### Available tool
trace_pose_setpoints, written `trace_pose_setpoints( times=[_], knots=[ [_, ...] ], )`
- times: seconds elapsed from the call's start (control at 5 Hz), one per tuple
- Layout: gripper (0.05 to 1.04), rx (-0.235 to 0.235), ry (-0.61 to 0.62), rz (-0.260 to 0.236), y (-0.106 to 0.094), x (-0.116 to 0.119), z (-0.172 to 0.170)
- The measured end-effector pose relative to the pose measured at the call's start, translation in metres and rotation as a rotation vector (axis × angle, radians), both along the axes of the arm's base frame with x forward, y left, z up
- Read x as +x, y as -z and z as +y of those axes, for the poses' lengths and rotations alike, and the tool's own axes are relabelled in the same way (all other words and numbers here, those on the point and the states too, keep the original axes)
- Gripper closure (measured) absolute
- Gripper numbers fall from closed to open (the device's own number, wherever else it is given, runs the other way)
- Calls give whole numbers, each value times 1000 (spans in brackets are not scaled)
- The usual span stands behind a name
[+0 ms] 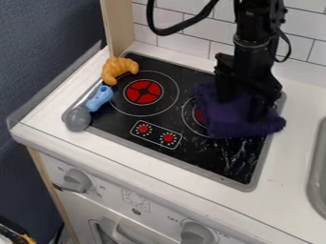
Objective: Moved the purple cloth to the left burner
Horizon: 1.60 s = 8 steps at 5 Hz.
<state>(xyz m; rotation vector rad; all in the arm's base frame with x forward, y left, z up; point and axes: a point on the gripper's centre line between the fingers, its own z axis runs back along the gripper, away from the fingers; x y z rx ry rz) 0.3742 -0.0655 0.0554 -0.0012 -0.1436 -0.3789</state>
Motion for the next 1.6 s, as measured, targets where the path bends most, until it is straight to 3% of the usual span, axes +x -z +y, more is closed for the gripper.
trace_pose_setpoints(
  times=[0.6,0.8,1.2,1.6],
  knots=[
    [83,23,-231,33,0,-3,112],
    [83,23,-263,37,0,0,129],
    [87,0,-237,44,-5,-5,118],
    [83,-5,-235,-84,-69,-16,115]
  ],
)
